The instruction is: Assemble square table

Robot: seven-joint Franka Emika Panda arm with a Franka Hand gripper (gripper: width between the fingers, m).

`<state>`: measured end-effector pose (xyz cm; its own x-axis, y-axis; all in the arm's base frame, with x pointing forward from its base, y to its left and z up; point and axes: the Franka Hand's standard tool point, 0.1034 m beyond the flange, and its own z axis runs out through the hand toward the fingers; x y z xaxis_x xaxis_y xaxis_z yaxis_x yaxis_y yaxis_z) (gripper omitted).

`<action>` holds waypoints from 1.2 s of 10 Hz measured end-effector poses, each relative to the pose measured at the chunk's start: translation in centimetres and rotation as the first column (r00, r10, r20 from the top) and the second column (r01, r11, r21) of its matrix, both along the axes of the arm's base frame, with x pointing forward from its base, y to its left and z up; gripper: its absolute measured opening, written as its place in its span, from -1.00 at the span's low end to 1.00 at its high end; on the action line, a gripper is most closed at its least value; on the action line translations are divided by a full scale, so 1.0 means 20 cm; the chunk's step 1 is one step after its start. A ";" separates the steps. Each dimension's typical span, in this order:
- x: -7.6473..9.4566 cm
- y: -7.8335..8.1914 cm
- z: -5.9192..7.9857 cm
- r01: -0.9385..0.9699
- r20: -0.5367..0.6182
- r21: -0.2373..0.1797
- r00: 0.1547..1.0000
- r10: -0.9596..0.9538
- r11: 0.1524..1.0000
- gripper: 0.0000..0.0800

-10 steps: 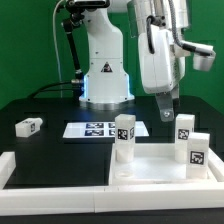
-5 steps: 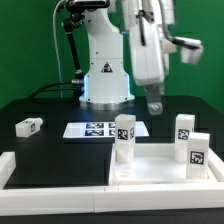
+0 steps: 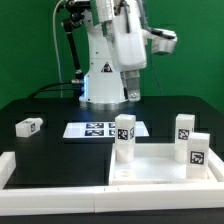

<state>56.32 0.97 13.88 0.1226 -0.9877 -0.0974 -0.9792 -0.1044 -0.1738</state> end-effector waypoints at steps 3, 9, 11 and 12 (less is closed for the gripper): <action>-0.01 -0.01 -0.01 -0.222 0.023 -0.042 0.975 0.223 0.974 0.62; -0.42 -0.57 -0.19 -0.774 -0.042 -0.210 0.617 0.786 0.597 0.62; -0.42 -0.56 -0.20 -0.780 -0.044 -0.203 0.611 0.791 0.592 0.62; -0.43 -0.55 -0.20 -0.784 -0.040 -0.174 0.610 0.791 0.596 0.62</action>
Offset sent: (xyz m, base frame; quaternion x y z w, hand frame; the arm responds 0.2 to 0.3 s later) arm -0.0316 -0.0196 -0.0197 0.0198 -0.0024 -0.1433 0.9895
